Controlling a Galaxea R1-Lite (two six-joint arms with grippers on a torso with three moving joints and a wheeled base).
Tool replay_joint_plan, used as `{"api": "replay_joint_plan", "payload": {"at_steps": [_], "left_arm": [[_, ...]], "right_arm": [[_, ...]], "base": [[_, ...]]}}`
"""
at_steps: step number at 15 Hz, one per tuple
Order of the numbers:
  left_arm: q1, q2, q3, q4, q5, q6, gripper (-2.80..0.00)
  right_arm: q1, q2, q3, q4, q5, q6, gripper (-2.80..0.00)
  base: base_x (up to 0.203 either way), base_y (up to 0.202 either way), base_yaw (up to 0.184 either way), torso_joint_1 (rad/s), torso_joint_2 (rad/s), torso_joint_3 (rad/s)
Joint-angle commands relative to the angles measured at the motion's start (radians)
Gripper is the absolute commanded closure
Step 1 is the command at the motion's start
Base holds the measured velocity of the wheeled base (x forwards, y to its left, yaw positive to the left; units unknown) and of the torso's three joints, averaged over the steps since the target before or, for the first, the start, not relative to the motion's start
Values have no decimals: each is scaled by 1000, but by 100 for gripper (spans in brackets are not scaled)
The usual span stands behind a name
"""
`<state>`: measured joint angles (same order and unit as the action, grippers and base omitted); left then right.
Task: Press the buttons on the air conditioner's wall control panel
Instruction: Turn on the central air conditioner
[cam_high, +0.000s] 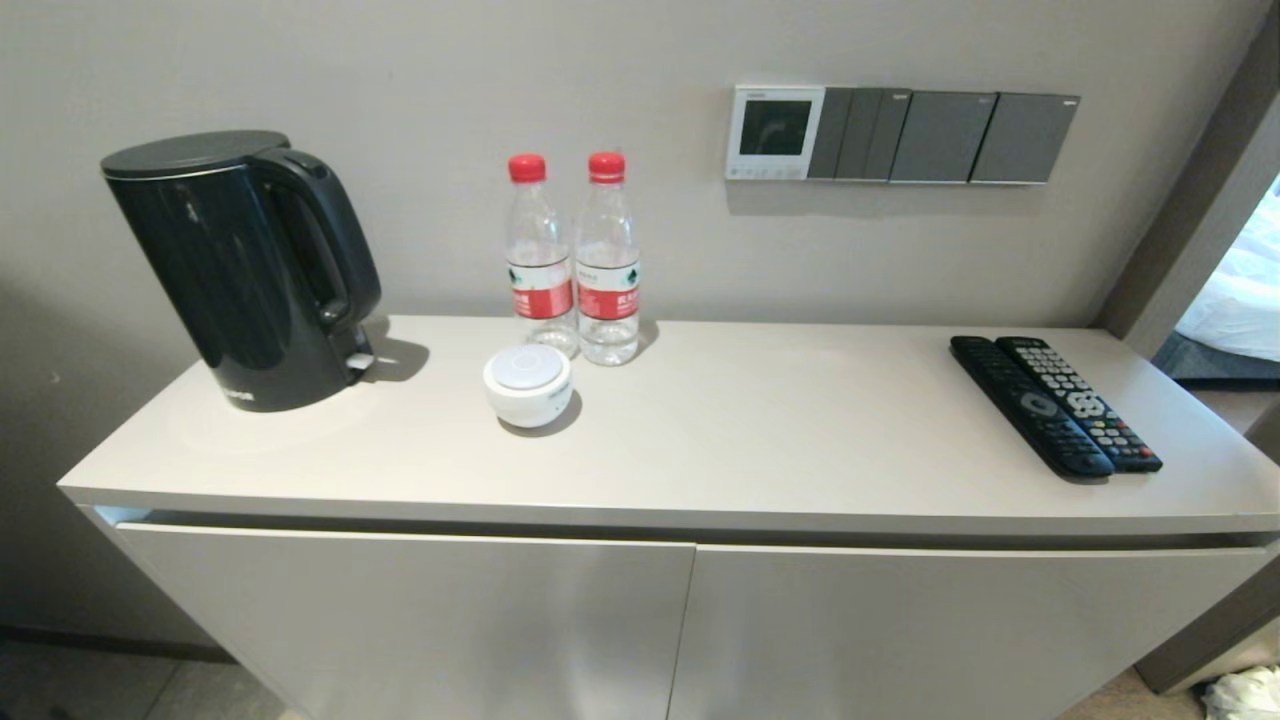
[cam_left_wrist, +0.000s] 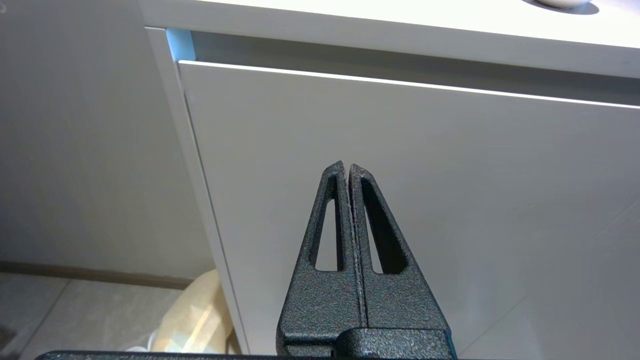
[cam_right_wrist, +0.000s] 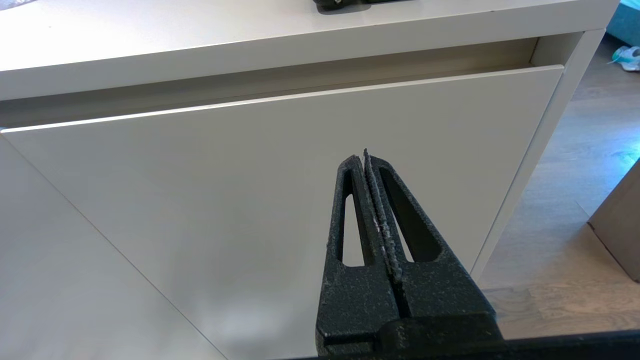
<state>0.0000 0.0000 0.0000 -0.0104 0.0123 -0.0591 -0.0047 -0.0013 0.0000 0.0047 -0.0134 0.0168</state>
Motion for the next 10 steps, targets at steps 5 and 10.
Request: {"api": "replay_joint_plan", "payload": {"at_steps": [5,10], "left_arm": [[0,0,0,0,0,-1,0],[0,0,0,0,1,-1,0]], "right_arm": [[-1,-3,2,0,0,0,0],[-1,-3,2,0,0,-1,0]], "base": [[0,0,0,0,0,0],[0,0,0,0,0,0]]}}
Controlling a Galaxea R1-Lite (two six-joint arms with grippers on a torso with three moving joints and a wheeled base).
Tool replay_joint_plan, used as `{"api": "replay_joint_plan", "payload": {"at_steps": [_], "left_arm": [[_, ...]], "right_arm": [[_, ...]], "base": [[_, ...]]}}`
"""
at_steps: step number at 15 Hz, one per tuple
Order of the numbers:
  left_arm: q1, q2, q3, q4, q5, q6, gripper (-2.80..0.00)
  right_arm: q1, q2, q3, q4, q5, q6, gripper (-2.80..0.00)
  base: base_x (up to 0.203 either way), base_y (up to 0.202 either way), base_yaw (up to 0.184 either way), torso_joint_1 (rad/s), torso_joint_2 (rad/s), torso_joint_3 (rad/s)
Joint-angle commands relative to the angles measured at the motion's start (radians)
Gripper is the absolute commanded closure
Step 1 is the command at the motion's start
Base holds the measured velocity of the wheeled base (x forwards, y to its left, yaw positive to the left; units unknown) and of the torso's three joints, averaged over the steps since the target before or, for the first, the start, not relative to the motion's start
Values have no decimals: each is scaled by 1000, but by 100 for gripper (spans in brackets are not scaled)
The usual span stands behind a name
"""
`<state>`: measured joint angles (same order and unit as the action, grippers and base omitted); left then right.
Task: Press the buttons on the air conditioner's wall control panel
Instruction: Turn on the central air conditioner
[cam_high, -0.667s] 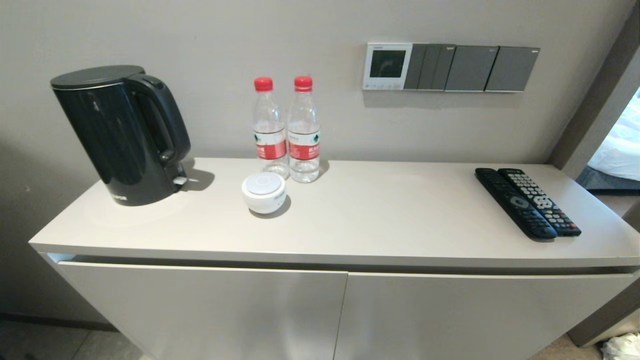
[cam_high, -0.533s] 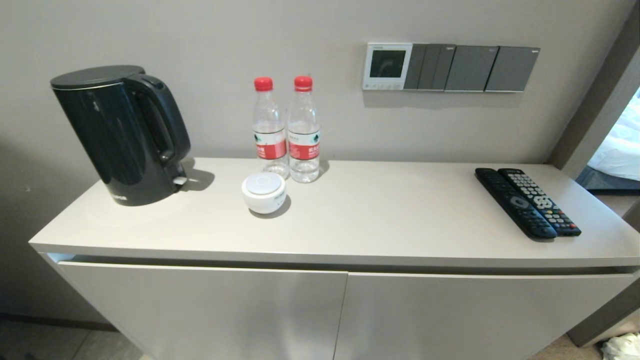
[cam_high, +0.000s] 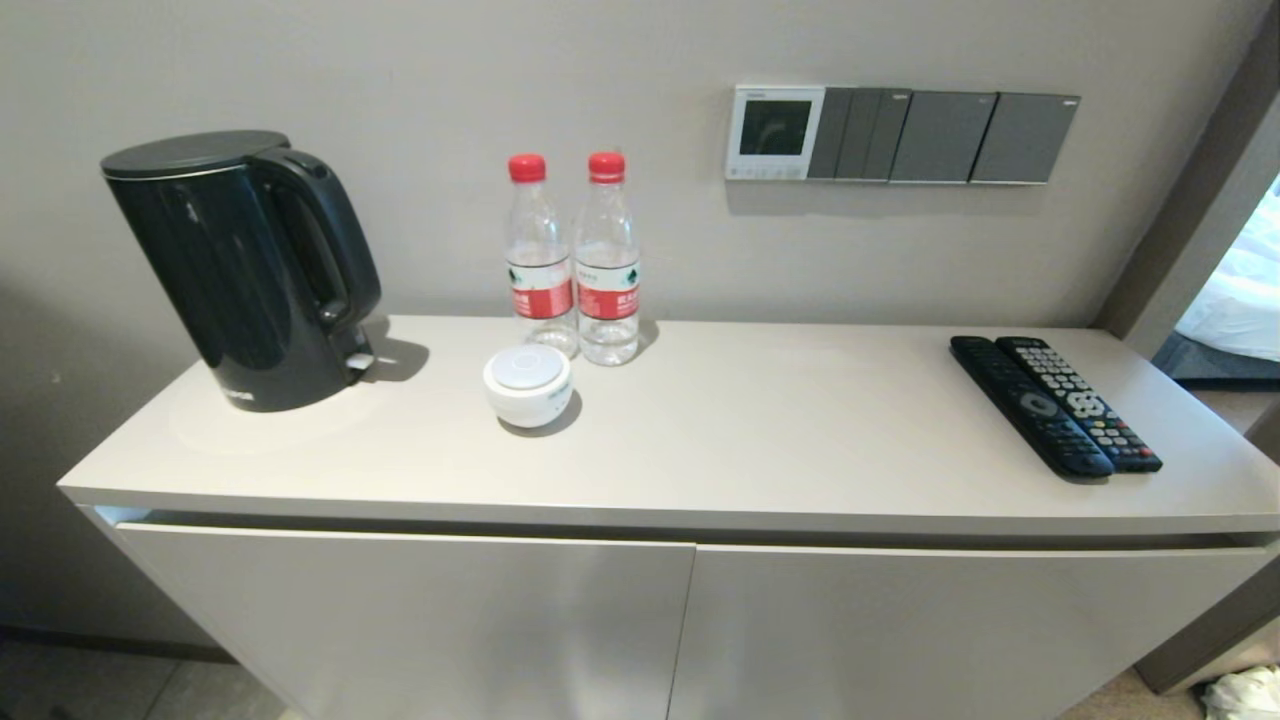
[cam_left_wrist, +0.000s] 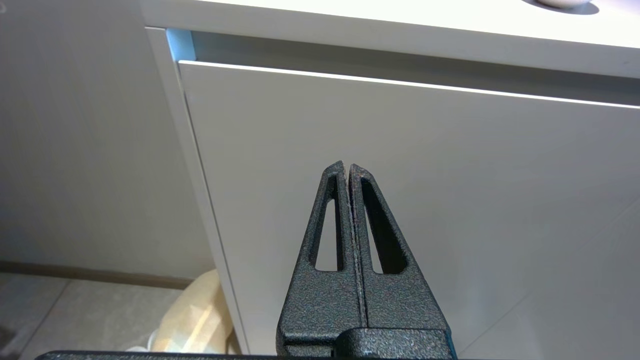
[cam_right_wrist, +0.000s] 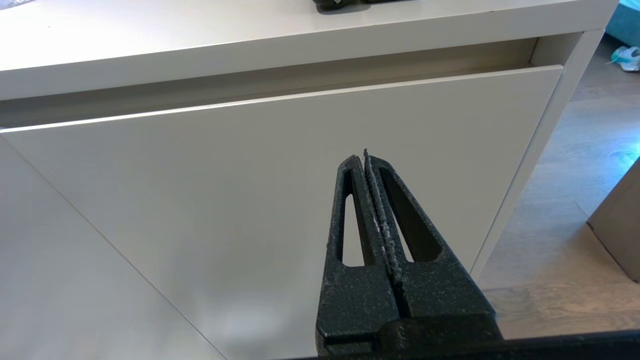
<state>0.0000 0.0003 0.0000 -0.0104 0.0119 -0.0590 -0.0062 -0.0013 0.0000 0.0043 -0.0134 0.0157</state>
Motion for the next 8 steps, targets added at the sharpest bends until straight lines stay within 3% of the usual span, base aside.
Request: {"api": "replay_joint_plan", "payload": {"at_steps": [1,5,8], "left_arm": [[0,0,0,0,0,-1,0],[0,0,0,0,0,-1,0],[0,0,0,0,0,-1,0]], "right_arm": [[0,-3,0,-1,0,-3,0],[2,-6,0,-7,0,-12,0],[2,4,-84,5,0,-14,0]], "base": [[0,0,0,0,0,0],[0,0,0,0,0,0],[0,0,0,0,0,0]]}}
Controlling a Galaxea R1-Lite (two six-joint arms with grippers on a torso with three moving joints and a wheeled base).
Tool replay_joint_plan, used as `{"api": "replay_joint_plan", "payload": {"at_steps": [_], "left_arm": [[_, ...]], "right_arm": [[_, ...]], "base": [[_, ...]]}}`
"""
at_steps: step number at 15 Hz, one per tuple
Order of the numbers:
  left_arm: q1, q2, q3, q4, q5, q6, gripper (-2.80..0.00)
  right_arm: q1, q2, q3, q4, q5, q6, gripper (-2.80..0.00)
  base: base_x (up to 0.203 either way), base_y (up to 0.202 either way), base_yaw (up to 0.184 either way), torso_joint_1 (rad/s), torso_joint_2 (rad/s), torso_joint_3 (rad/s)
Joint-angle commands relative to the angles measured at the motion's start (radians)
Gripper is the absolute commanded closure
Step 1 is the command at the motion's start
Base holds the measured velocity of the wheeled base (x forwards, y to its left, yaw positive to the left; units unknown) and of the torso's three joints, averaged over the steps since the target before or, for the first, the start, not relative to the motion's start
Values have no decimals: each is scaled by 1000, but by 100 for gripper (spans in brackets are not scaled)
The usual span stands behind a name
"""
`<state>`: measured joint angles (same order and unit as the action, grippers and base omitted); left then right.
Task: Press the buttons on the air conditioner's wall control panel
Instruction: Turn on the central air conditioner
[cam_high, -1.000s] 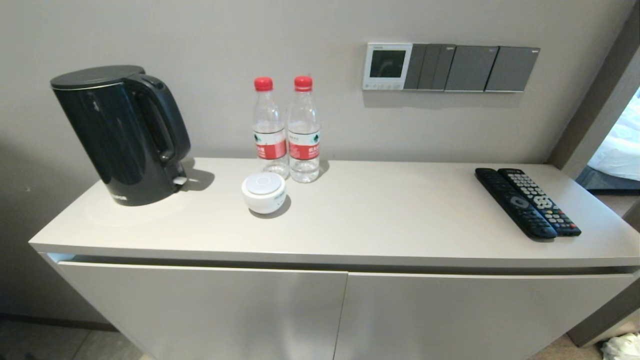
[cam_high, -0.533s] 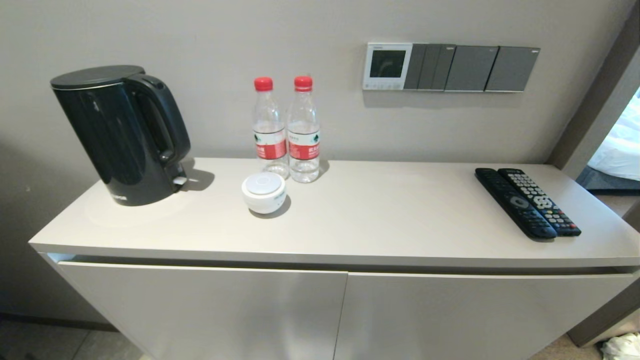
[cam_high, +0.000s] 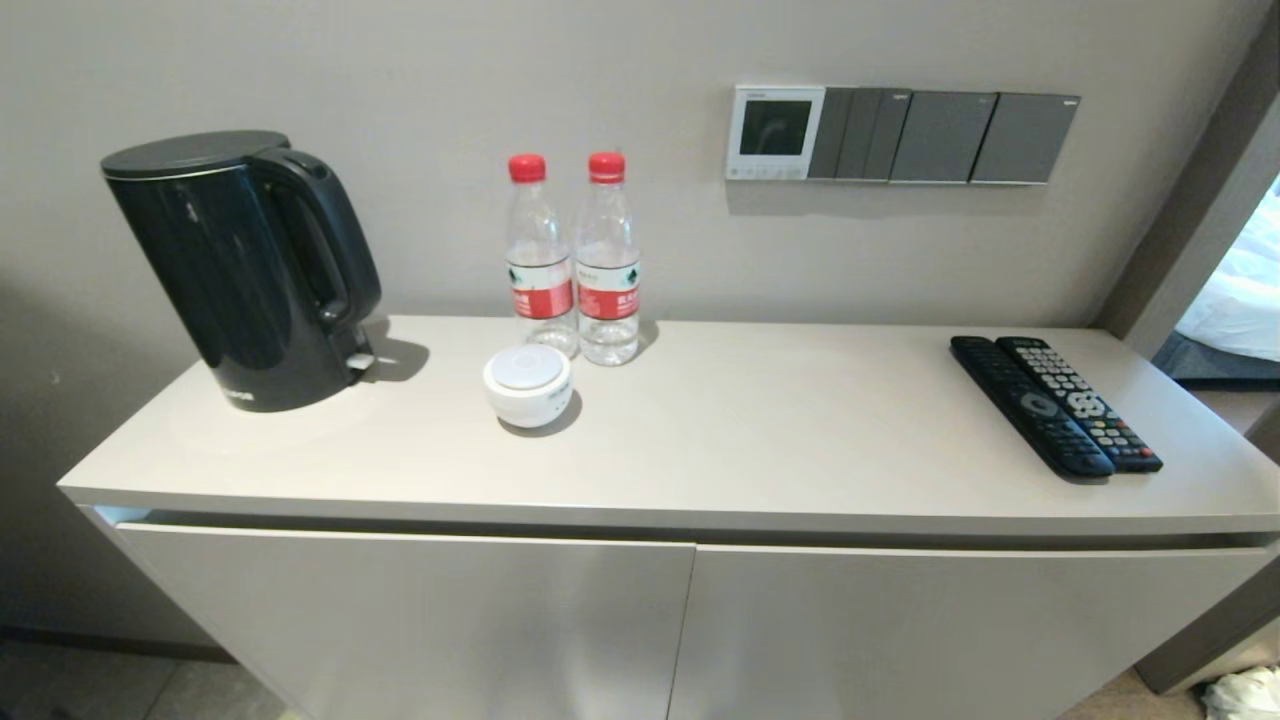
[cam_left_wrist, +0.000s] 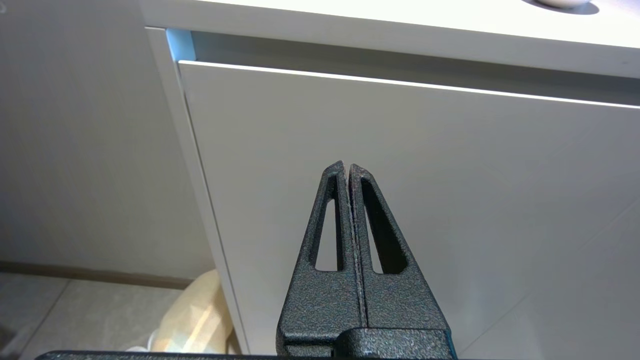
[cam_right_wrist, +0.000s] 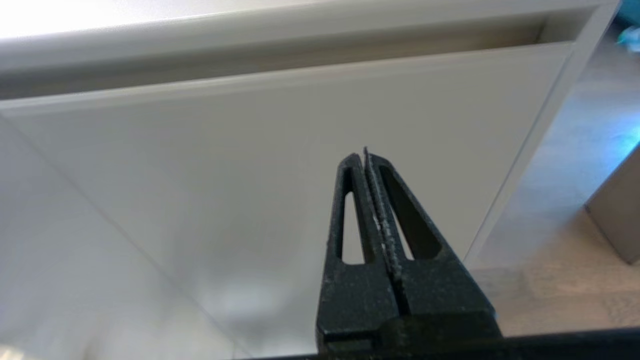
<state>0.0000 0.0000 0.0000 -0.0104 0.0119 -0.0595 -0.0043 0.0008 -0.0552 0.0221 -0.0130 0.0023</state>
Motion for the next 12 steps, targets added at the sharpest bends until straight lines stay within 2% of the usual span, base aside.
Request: {"api": "replay_joint_plan", "payload": {"at_steps": [1,6,12], "left_arm": [[0,0,0,0,0,0,0],[0,0,0,0,2,0,0],[0,0,0,0,0,0,0]], "right_arm": [[1,32,-58,-13,-1,-1,0],[-3,274,-237,-55,-1,-8,0],[-11,744,-421,-321,-15,-8,0]], "base": [[0,0,0,0,0,0],[0,0,0,0,0,0],[0,0,0,0,0,0]]}}
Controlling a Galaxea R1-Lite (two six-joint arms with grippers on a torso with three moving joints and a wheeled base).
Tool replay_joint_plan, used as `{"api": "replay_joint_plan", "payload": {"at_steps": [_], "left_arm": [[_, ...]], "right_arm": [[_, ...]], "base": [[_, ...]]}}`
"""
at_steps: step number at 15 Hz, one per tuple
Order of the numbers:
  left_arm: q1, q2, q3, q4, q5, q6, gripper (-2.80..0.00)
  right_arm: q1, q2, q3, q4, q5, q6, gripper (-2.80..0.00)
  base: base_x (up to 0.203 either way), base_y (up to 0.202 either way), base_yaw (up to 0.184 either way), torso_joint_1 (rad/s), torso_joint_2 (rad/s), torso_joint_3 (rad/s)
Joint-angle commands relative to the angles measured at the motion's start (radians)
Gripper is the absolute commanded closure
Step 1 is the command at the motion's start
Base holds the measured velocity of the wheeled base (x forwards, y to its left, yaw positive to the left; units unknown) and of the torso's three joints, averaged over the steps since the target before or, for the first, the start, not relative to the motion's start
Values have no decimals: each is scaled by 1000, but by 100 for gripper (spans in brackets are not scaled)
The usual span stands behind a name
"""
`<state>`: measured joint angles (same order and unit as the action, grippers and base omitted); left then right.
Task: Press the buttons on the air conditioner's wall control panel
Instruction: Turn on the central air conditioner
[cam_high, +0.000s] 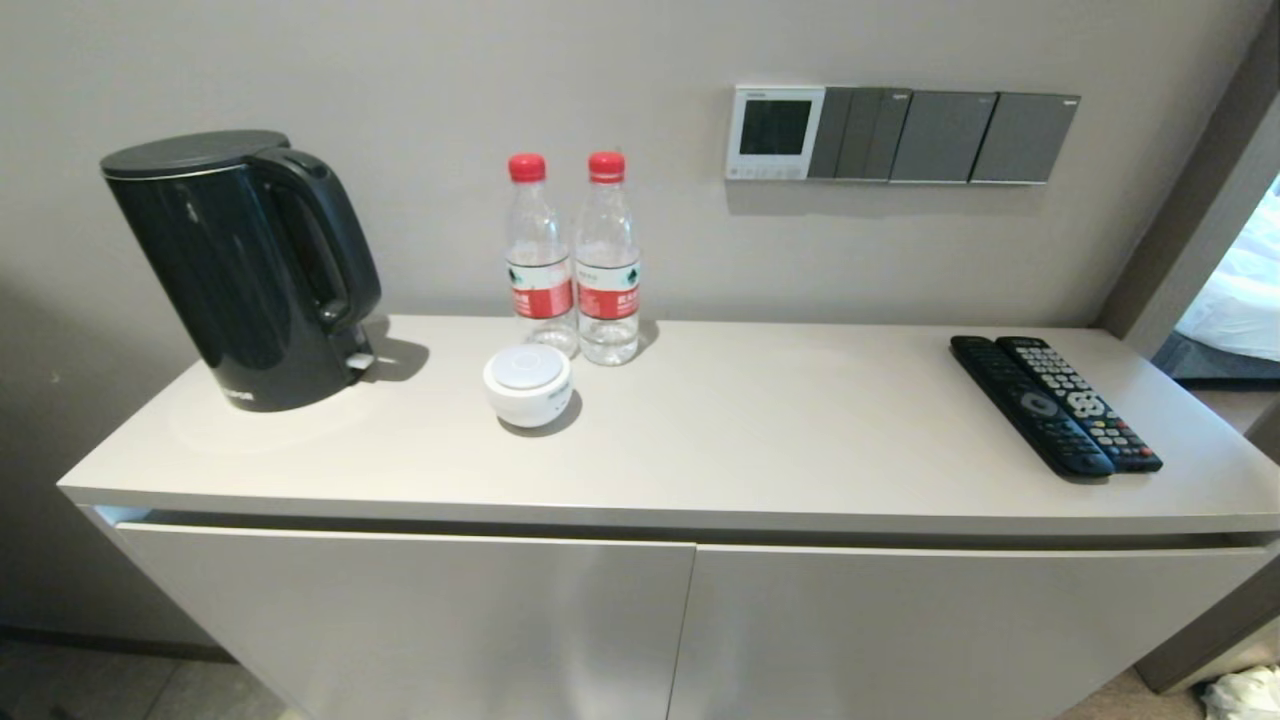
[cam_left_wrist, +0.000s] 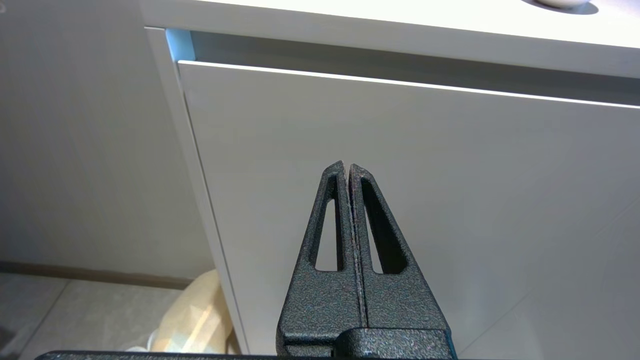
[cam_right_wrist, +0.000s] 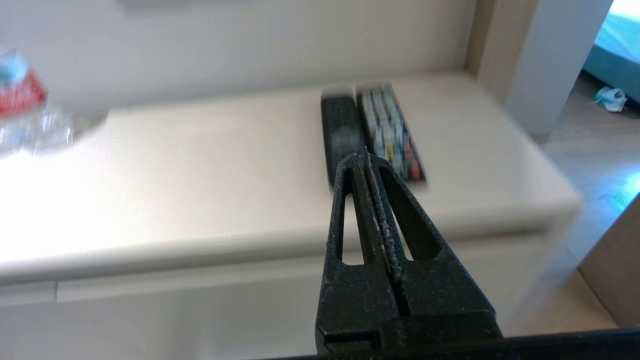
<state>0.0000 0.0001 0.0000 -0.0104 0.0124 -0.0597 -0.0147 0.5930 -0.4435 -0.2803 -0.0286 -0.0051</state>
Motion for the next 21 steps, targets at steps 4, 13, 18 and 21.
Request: {"api": "replay_joint_plan", "payload": {"at_steps": [4,13,18,21], "left_arm": [[0,0,0,0,0,0,0],[0,0,0,0,0,0,0],[0,0,0,0,1,0,0],[0,0,0,0,0,0,0]], "right_arm": [[149,493,-240,-177,-137,33,0],[437,1140,-874,-378,-431,7,0],[433,1346,-1021,-486,-429,-26,0],[434,1409,-1084,-520,-429,-43,0]], "base": [[0,0,0,0,0,0],[0,0,0,0,0,0],[0,0,0,0,0,0],[0,0,0,0,0,0]]}}
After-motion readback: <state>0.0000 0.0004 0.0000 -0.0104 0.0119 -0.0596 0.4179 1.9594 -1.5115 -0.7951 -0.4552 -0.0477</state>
